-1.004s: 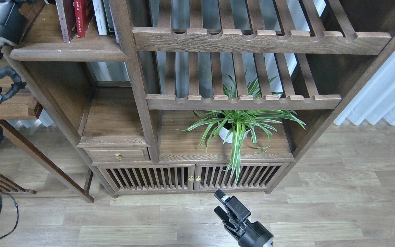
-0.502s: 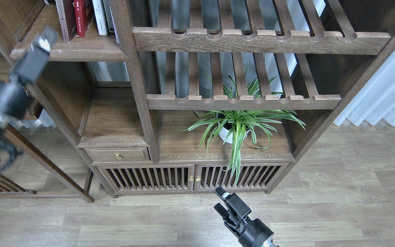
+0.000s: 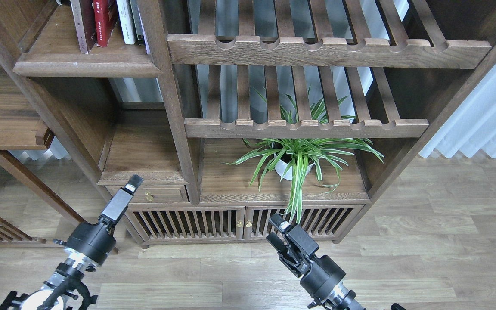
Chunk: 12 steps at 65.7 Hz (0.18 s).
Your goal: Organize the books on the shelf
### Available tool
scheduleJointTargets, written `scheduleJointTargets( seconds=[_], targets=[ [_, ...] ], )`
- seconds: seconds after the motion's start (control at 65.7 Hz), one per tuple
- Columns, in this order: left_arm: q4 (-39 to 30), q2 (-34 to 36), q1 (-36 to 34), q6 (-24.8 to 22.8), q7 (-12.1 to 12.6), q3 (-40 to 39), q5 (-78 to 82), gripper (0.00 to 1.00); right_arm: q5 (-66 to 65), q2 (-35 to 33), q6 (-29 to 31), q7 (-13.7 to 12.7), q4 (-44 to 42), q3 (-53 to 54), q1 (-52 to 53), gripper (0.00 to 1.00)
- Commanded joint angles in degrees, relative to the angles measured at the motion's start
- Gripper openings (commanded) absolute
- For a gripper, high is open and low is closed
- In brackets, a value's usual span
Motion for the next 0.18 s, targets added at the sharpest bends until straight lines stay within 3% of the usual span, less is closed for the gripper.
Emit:
scheduleJointTargets(
  seconds=[0.0, 0.167],
  targets=[
    [0.62, -0.08, 0.01, 0.0, 0.03, 0.85, 0.06, 0.99, -0.01, -0.13, 0.0, -0.01, 0.61, 0.18, 1.0, 1.0],
    [1.23, -0.08, 0.27, 0.0, -0.06, 0.85, -0.2, 0.99, -0.27, -1.71, 0.0, -0.01, 3.51, 0.0, 1.62, 1.0]
  ],
)
